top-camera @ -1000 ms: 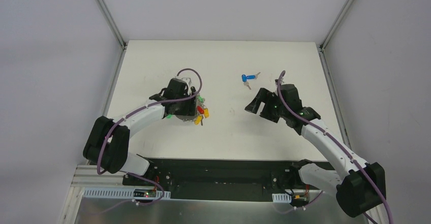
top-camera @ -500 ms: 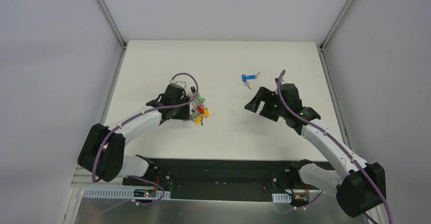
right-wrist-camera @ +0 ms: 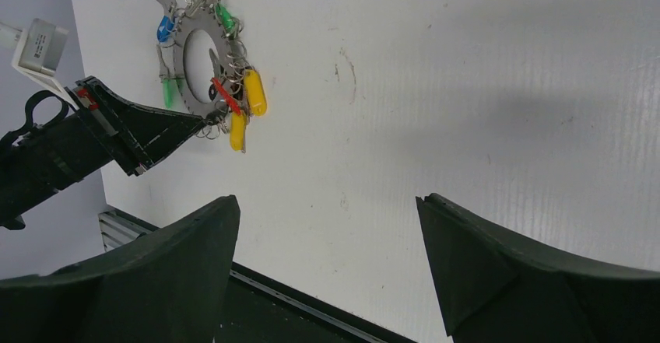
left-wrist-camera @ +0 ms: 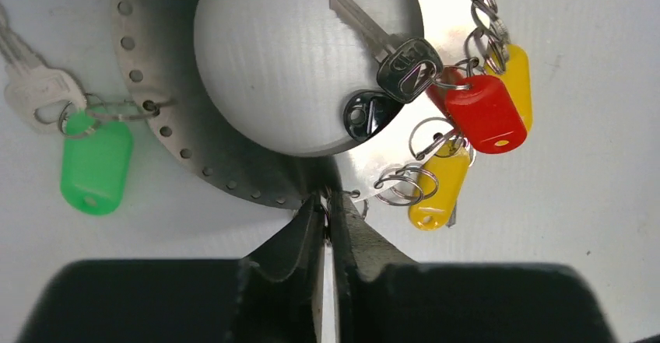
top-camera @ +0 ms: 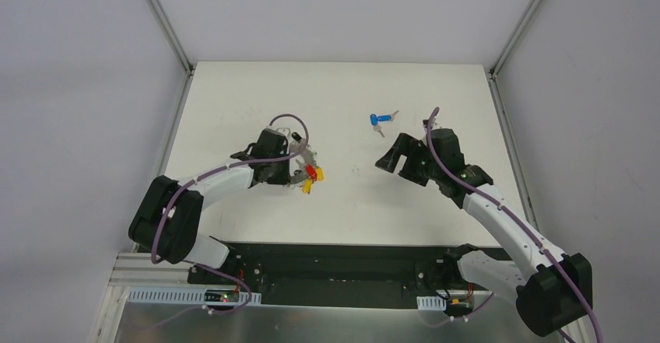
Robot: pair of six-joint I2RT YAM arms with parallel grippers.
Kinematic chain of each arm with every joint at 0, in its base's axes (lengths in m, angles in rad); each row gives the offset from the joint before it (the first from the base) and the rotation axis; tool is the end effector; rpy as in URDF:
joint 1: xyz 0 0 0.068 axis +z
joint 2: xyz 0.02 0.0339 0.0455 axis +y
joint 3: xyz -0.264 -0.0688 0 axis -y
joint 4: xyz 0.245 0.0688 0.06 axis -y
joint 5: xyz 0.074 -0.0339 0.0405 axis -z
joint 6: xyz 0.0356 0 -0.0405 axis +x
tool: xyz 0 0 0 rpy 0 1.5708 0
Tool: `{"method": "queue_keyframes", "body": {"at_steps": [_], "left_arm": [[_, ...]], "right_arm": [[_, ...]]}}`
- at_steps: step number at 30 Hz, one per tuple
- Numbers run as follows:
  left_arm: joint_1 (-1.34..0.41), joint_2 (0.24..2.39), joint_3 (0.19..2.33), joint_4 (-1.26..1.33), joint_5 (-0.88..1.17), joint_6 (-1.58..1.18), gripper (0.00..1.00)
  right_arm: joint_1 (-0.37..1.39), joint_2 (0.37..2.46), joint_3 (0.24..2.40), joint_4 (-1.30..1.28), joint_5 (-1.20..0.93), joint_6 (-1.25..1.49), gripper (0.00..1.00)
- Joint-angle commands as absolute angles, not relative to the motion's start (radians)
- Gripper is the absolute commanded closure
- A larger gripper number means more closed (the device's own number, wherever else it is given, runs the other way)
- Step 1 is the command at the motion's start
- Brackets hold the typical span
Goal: Remove the keys from the keyring
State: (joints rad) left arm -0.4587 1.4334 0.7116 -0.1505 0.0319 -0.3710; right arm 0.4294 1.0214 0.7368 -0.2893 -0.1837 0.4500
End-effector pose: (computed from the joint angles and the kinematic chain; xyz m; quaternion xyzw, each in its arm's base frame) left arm 0.2486 -0.1240 0.1742 0.0466 0.9384 -0.1516 0.3071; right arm 0.2025 0.0999 0.2683 -0.0348 0.8750 0.2755 0.3965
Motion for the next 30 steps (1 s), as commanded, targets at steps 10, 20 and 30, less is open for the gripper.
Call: {"method": "queue_keyframes", "body": {"at_steps": [10, 20, 30], "left_arm": [[-0.654, 1.509, 0.846, -0.103, 0.161, -0.403, 0.99], [-0.651, 1.327, 0.863, -0.199, 0.073, -0.452, 0.31], [-0.363, 0.994, 0.635, -0.197, -0.022, -0.627, 0.4]], "right_arm": [[0.433, 1.026, 0.773, -0.276, -0.184, 0.426, 0.06], [0.471, 1.088, 0.771, -0.237, -0.262, 0.339, 0.07], [0.784, 1.368, 0.969, -0.237, 0.01, 0.409, 0.3]]}}
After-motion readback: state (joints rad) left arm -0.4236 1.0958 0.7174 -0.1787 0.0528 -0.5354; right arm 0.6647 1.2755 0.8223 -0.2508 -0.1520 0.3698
